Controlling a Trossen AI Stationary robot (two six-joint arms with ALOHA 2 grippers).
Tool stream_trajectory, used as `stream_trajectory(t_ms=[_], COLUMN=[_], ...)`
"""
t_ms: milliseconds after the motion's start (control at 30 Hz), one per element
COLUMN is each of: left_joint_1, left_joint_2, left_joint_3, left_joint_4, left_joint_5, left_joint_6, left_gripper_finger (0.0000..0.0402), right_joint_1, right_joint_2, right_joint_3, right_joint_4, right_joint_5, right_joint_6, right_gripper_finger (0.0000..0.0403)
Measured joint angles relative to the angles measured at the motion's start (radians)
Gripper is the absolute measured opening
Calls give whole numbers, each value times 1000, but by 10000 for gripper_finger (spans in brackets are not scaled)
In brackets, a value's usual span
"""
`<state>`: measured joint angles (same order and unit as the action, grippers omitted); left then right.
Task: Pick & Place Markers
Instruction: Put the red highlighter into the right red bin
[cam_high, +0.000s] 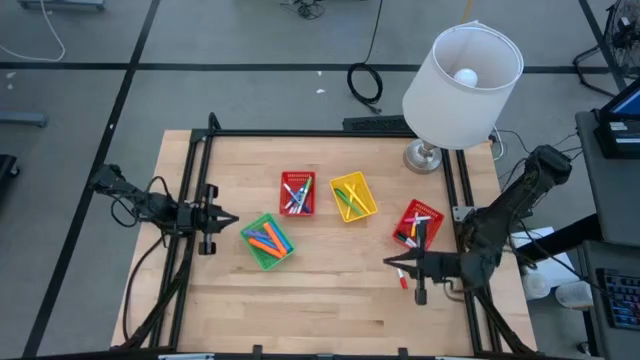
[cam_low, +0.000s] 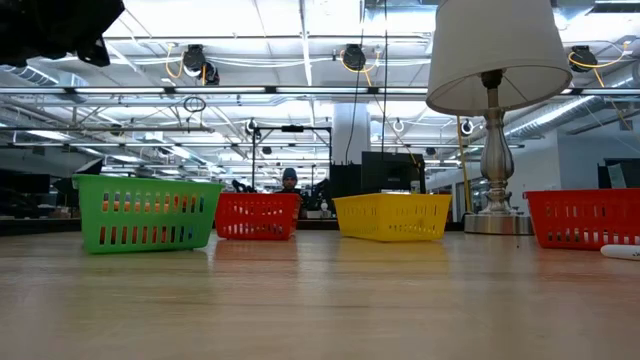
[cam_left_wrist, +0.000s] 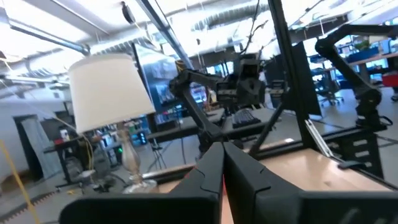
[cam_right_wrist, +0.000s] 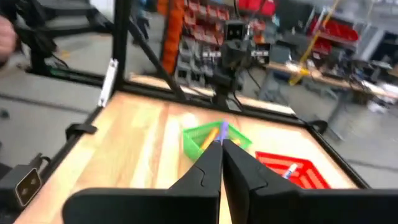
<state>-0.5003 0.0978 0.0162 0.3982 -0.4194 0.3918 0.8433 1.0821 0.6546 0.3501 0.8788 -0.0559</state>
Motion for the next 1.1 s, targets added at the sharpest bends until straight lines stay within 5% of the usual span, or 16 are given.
stream_trajectory(t_ms=[167, 333, 567, 767, 933, 1100], left_joint_1=[3, 3, 3, 3, 3, 3], left_joint_2=[0, 0, 0, 0, 0, 0], left_joint_3=[0, 0, 0, 0, 0, 0], left_joint_4=[18, 26, 27, 27, 26, 25], left_joint_5=[0, 0, 0, -1, -1, -1], left_joint_6=[33, 31, 25, 24, -29, -30], left_gripper_finger=[4, 20, 45, 46, 46, 47], right_joint_1=[0, 0, -23, -58, -92, -131], right_joint_2=[135, 311, 609, 747, 790, 788], right_joint_3=[356, 676, 1013, 1037, 989, 901], right_joint_4=[-440, -925, -1377, -1685, -1682, -1592], right_joint_5=[31, -77, -548, -703, -753, -792], right_joint_6=[166, 557, 1082, 1423, 1369, 1400], right_gripper_finger=[0, 0, 0, 0, 20, 91])
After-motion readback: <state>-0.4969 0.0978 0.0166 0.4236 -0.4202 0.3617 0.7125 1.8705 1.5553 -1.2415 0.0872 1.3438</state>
